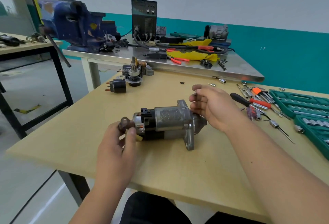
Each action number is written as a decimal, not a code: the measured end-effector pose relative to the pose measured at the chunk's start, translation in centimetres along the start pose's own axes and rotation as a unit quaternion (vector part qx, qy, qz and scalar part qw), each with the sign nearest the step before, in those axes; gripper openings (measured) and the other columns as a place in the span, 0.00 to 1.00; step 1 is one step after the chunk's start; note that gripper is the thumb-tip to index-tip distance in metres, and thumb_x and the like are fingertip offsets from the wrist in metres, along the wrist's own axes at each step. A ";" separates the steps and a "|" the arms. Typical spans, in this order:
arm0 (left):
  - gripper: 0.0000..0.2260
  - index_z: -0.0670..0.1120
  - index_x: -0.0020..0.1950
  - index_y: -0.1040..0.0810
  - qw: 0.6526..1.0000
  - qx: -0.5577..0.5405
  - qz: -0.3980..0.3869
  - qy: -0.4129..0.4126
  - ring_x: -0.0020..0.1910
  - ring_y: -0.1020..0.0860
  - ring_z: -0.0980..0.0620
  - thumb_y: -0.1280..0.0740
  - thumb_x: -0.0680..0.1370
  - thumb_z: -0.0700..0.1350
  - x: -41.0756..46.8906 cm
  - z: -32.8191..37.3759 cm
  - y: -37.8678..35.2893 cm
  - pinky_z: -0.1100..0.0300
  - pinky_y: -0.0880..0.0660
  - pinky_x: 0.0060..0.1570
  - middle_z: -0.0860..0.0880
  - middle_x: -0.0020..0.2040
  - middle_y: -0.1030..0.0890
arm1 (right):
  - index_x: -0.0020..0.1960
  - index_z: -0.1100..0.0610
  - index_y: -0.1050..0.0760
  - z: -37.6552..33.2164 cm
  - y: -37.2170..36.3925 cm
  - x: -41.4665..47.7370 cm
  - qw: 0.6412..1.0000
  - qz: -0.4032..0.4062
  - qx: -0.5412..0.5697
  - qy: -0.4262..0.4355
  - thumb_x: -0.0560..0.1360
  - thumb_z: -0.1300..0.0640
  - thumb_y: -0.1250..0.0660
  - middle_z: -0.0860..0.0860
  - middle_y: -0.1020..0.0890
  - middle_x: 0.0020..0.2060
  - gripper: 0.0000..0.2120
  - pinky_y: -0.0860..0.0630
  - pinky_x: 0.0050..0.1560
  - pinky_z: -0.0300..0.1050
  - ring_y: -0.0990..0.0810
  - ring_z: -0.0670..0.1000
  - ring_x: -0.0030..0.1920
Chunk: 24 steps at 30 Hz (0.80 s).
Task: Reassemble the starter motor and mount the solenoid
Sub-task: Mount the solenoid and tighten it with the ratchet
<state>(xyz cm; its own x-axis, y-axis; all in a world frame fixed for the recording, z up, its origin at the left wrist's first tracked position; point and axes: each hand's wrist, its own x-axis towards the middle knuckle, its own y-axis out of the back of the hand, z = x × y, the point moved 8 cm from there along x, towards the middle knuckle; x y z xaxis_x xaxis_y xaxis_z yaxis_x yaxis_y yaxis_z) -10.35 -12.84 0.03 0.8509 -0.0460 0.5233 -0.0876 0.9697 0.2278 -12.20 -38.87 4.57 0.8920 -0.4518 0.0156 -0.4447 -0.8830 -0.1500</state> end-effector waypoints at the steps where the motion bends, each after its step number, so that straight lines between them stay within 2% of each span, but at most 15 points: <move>1: 0.09 0.57 0.51 0.23 1.000 0.023 -0.011 -0.014 0.48 0.25 0.70 0.35 0.79 0.41 -0.1 0.2 -0.1 0.80 0.34 0.44 0.59 0.47 0.23 | 0.52 0.56 0.22 -0.5 -0.1 -0.4 0.998 0.005 -0.065 0.026 0.79 0.61 0.40 0.51 0.18 0.33 0.08 0.22 0.34 0.41 0.20 0.48 0.31; 2: 0.07 0.52 0.51 0.21 0.998 0.049 -0.019 -0.030 0.47 0.24 0.65 0.35 0.79 0.41 -0.2 0.5 -0.2 0.78 0.33 0.43 0.57 0.46 0.24 | 0.52 0.53 0.21 -1.2 -0.4 -0.9 0.987 0.010 -0.147 0.063 0.78 0.60 0.39 0.48 0.18 0.33 0.08 0.22 0.35 0.38 0.19 0.46 0.33; 4: 0.05 0.46 0.51 0.20 0.993 0.102 -0.032 -0.052 0.43 0.25 0.56 0.35 0.79 0.41 -0.1 1.2 -0.3 0.73 0.33 0.40 0.56 0.43 0.27 | 0.50 0.46 0.21 -2.7 -1.7 -2.1 0.943 0.020 -0.290 0.161 0.77 0.56 0.37 0.42 0.17 0.34 0.07 0.25 0.35 0.30 0.19 0.39 0.37; 7: 0.04 0.50 0.46 0.28 0.985 0.141 -0.076 -0.056 0.41 0.29 0.54 0.38 0.80 0.43 0.2 1.8 -1.0 0.68 0.36 0.36 0.59 0.43 0.31 | 0.50 0.42 0.25 -4.1 -4.7 -4.2 0.879 0.029 -0.395 0.267 0.79 0.51 0.39 0.39 0.20 0.37 0.06 0.29 0.36 0.25 0.22 0.36 0.42; 9: 0.09 0.53 0.42 0.34 0.985 0.135 -0.100 -0.051 0.42 0.30 0.53 0.40 0.81 0.42 0.0 2.0 -1.4 0.64 0.38 0.38 0.59 0.43 0.32 | 0.52 0.47 0.26 -4.1 -6.6 -4.7 0.854 0.024 -0.433 0.286 0.80 0.50 0.43 0.41 0.20 0.40 0.07 0.32 0.34 0.29 0.23 0.39 0.39; 11: 0.13 0.56 0.40 0.36 0.987 0.114 -0.104 -0.034 0.42 0.30 0.54 0.40 0.81 0.42 -0.3 2.0 -1.4 0.67 0.36 0.39 0.58 0.44 0.32 | 0.53 0.50 0.27 -3.2 -8.1 -4.6 0.834 0.010 -0.481 0.270 0.81 0.49 0.47 0.45 0.20 0.42 0.11 0.28 0.35 0.41 0.24 0.43 0.37; 13: 0.13 0.56 0.40 0.36 0.990 0.108 -0.088 -0.020 0.40 0.29 0.57 0.40 0.81 0.42 -0.4 2.1 -1.0 0.71 0.34 0.40 0.57 0.42 0.31 | 0.53 0.52 0.28 -2.7 -8.6 -4.6 0.808 0.023 -0.524 0.266 0.82 0.49 0.49 0.48 0.20 0.42 0.13 0.24 0.39 0.50 0.22 0.50 0.39; 17: 0.13 0.58 0.40 0.36 0.989 0.131 -0.067 0.034 0.35 0.29 0.60 0.38 0.81 0.43 0.5 1.7 -0.4 0.68 0.37 0.30 0.57 0.37 0.28 | 0.51 0.52 0.28 -2.8 -8.3 -4.8 0.800 0.057 -0.521 0.291 0.82 0.48 0.49 0.48 0.21 0.37 0.13 0.26 0.37 0.49 0.23 0.52 0.39; 21: 0.12 0.58 0.43 0.33 0.986 0.136 -0.088 0.031 0.35 0.29 0.61 0.38 0.81 0.43 1.0 2.0 -0.3 0.68 0.38 0.30 0.57 0.35 0.27 | 0.48 0.51 0.29 -2.6 -8.1 -4.5 0.799 0.064 -0.522 0.292 0.81 0.48 0.48 0.46 0.25 0.34 0.12 0.31 0.33 0.46 0.24 0.51 0.37; 24: 0.06 0.55 0.47 0.28 0.987 0.136 -0.079 0.021 0.35 0.28 0.60 0.37 0.80 0.43 0.3 1.8 0.1 0.69 0.35 0.31 0.56 0.36 0.27 | 0.45 0.51 0.30 -2.7 -8.0 -4.7 0.792 0.085 -0.513 0.321 0.81 0.49 0.48 0.44 0.27 0.30 0.12 0.33 0.31 0.45 0.25 0.51 0.34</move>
<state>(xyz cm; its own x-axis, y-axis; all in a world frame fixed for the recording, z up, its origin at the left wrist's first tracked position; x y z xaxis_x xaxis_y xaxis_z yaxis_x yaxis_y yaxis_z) -11.03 -13.20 1.65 0.8850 -0.1761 0.4309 -0.0831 0.8511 0.5183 -13.04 -30.03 8.40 0.7338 -0.2556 0.6295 -0.6793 -0.2930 0.6729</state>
